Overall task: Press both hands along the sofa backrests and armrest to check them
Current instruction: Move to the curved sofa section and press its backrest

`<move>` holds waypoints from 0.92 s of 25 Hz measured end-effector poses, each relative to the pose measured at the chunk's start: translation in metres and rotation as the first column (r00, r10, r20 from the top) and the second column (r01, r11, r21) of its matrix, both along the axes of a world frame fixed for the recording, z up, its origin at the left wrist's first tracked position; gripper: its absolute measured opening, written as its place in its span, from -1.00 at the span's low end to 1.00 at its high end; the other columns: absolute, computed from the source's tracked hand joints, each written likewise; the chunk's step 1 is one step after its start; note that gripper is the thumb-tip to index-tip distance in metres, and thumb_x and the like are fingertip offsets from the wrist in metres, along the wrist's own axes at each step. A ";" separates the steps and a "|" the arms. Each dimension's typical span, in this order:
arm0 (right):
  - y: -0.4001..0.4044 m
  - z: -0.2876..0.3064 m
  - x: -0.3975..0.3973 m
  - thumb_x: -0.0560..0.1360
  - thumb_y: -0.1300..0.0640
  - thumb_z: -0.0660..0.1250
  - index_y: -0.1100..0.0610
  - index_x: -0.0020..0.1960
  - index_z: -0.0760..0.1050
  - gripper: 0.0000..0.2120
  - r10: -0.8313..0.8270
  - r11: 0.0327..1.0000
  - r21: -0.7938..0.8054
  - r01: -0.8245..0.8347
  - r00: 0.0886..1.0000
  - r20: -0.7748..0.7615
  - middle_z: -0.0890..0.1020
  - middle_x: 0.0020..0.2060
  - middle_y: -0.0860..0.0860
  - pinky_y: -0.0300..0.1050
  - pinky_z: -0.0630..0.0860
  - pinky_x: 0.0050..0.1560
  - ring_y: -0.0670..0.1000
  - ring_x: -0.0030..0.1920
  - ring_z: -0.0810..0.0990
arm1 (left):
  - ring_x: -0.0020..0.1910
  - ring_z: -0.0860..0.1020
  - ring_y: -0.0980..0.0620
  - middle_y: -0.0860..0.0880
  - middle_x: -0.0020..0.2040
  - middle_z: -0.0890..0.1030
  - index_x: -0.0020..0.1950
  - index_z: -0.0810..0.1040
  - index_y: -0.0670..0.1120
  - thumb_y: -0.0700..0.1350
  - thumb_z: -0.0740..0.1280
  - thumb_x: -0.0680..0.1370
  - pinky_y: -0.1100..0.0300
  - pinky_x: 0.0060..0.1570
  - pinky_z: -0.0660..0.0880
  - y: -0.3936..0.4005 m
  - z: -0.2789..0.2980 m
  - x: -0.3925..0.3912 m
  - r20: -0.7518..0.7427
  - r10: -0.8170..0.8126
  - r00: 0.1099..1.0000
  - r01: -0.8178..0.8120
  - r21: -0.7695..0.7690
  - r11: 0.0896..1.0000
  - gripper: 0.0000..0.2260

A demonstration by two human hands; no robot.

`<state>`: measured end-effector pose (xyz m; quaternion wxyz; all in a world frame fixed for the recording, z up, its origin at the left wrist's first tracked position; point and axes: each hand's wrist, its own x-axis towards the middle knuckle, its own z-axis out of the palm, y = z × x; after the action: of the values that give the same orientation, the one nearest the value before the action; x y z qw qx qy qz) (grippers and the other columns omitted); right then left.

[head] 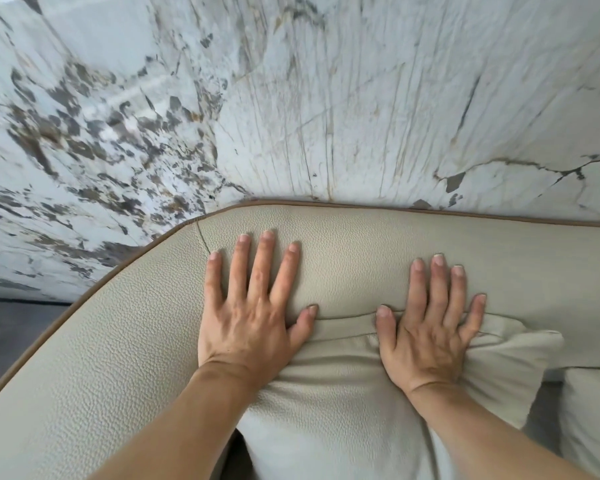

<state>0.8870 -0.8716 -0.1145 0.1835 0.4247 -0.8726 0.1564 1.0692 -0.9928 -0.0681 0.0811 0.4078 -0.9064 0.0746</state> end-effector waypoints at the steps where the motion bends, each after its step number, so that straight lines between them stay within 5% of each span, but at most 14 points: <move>1: 0.001 -0.001 0.000 0.54 -0.21 -0.04 0.07 0.56 -0.07 -0.31 -0.001 1.000 -0.005 0.001 1.000 -0.002 0.05 0.54 0.09 0.33 -0.11 0.45 0.18 0.53 0.00 | 0.51 0.12 -0.22 -0.15 0.55 0.17 0.57 0.07 -0.01 0.31 0.03 0.51 -0.25 0.45 -0.01 0.001 0.000 0.000 -0.004 -0.002 1.000 0.002 0.004 1.000 -0.30; 14: 0.000 0.000 -0.001 0.51 -0.21 0.00 0.07 0.55 0.01 -0.31 0.043 0.999 -0.035 -0.040 0.997 0.071 0.10 0.55 0.09 0.24 -0.23 0.46 0.13 0.54 -0.03 | 0.52 0.11 -0.18 -0.10 0.56 0.16 0.56 0.01 0.03 0.32 -0.01 0.52 -0.21 0.47 -0.03 0.001 0.000 0.000 0.011 0.033 0.999 -0.033 -0.012 0.999 -0.32; 19: 0.012 0.027 0.005 0.51 -0.24 -0.04 0.02 0.56 -0.03 -0.31 0.026 0.988 0.150 -0.043 0.994 0.109 0.05 0.57 0.03 0.21 -0.19 0.47 0.09 0.54 -0.09 | 0.56 -0.16 -0.04 0.03 0.60 -0.12 0.55 -0.21 0.10 0.27 -0.18 0.55 -0.09 0.51 -0.17 0.016 0.024 0.008 0.055 0.055 0.997 -0.063 0.151 0.987 -0.40; 23: 0.036 0.064 0.013 0.56 -0.23 -0.08 -0.04 0.57 -0.10 -0.36 0.019 0.954 0.281 -0.105 0.957 0.291 -0.09 0.58 -0.06 0.13 -0.08 0.50 0.02 0.54 -0.14 | 0.55 -0.20 0.01 0.07 0.59 -0.20 0.54 -0.23 0.12 0.23 -0.14 0.59 -0.01 0.51 -0.15 0.049 0.050 0.035 0.161 0.022 0.987 -0.074 0.329 0.941 -0.44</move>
<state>0.9002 -0.8359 -0.0506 -0.0140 0.4477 -0.8895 0.0906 1.1043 -0.9437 -0.0178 -0.0619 0.4306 -0.8992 -0.0467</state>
